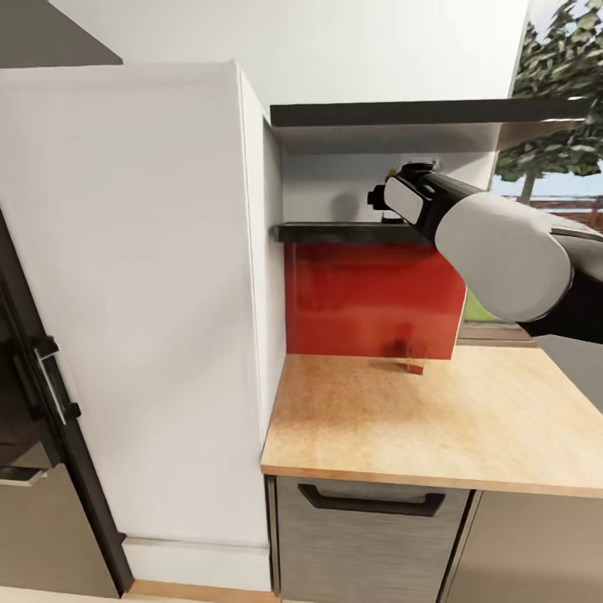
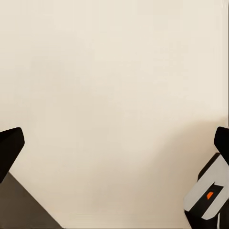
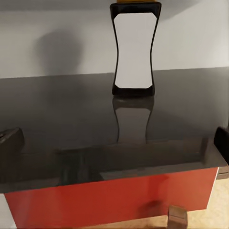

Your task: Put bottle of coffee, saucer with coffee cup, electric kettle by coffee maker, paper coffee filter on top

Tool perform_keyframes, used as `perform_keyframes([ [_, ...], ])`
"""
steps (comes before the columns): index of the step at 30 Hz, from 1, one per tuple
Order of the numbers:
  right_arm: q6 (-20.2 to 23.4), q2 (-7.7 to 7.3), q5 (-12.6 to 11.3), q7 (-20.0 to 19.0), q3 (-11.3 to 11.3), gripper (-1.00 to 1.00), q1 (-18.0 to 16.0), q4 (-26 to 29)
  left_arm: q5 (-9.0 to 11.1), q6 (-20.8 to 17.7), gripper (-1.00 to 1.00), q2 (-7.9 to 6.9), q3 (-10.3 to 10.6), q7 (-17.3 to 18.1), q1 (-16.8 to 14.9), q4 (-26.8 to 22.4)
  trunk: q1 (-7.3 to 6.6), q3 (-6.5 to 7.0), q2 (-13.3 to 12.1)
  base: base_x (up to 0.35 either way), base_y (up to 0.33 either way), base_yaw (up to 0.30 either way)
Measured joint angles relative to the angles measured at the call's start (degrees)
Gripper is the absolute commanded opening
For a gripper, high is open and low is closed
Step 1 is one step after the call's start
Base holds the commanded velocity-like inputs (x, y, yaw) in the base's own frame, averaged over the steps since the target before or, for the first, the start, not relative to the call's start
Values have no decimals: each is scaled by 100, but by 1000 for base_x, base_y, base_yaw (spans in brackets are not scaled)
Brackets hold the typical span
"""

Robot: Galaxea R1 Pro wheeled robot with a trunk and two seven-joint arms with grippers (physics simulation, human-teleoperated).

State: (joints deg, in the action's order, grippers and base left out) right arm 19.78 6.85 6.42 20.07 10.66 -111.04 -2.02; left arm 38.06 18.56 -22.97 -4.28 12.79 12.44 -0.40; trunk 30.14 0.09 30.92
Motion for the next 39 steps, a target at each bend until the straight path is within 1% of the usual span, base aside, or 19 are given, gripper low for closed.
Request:
perform_keyframes([
  [3, 6, -11, 14, 31, -11, 100, 0, 7, -6, 0, 100, 14, 4, 0, 0, 0, 1, 0, 0, 42, 6, 0],
  [4, 70, -13, 24, 82, -24, 100, 0, 12, -8, 0, 100, 17, 5, 0, 0, 0, 1, 0, 0, 14, 2, 0],
  [5, 212, -9, 34, 118, -33, 100, 0, 14, -11, 0, 100, 19, 5, 0, 0, 0, 1, 0, 0, 7, 1, 0],
  [6, 472, -5, 48, 154, -37, 100, 0, 16, -15, 0, 100, 20, 5, 0, 0, 0, 2, 0, 0, 4, 1, 0],
  [8, 821, 2, 61, 181, -25, 100, 0, 56, -20, 0, 100, 23, 5, 0, 0, 0, 1, 0, 0, 3, 0, 0],
  [11, 1132, 13, 48, 209, -9, 100, -4, 214, -24, 0, 100, 28, 5, 0, 0, 0, 1, 0, 1, 0, 0, 0],
  [12, 1327, 18, 35, 243, -3, 100, -7, 334, -25, 0, 100, 32, 4, 0, 0, 0, 1, 0, 1, 0, 0, 0],
  [14, 1539, 18, 22, 288, 4, 100, -6, 471, -27, 0, 100, 59, 6, 0, 0, 0, 2, 0, 1, 0, 0, 0],
  [17, 1656, -13, 20, 321, 8, 100, -6, 576, -27, 5, 100, 114, 7, 0, 0, -2, 2, 0, 1, 0, 0, 0],
  [18, 1699, -50, 19, 333, -2, 100, -7, 754, -35, 9, 100, 138, 14, 1, 0, -7, 1, 0, 1, 0, 0, 0],
  [20, 1705, -57, 1, 340, 10, 100, -4, 801, -34, 9, 100, 141, 13, 1, 0, -8, 2, 0, 0, 0, 0, 0],
  [23, 1844, -86, -31, 358, 10, 100, -8, 863, -35, 9, 100, 149, 10, 1, 0, -8, 2, 0, 1, 0, 0, 0],
  [25, 1931, -85, -131, 358, 16, 100, -45, 873, -36, 10, 100, 151, 7, 1, 0, -8, 2, 0, 1, 0, 0, 0],
  [27, 2171, -91, -493, 347, 16, 100, -232, 878, -38, 9, 100, 152, 30, -1, 0, -8, 1, 1, 2, 0, 0, 0],
  [28, 2268, -94, -608, 344, 19, 100, -313, 879, -39, 9, 100, 152, 44, -3, 0, -8, 1, 0, 2, 0, 0, 0],
  [30, 2382, -93, -739, 370, 23, 100, -437, 879, -40, 9, 100, 154, 58, -27, 0, -8, 1, 0, 1, 0, 0, 0],
  [33, 2376, -87, -812, 438, 30, 100, -514, 875, -48, 8, 100, 158, 66, -45, 0, -8, 2, 0, 1, 0, 0, 0],
  [36, 2139, -69, -835, 457, 58, 100, -533, 824, -51, 9, 100, 162, 68, -49, 0, -8, 2, 0, 0, 0, 0, 0],
  [39, 1319, -33, -846, 473, 73, 100, -535, 708, -52, 9, 100, 228, 88, -51, -1, -8, 2, 0, 0, 0, 0, 0],
])
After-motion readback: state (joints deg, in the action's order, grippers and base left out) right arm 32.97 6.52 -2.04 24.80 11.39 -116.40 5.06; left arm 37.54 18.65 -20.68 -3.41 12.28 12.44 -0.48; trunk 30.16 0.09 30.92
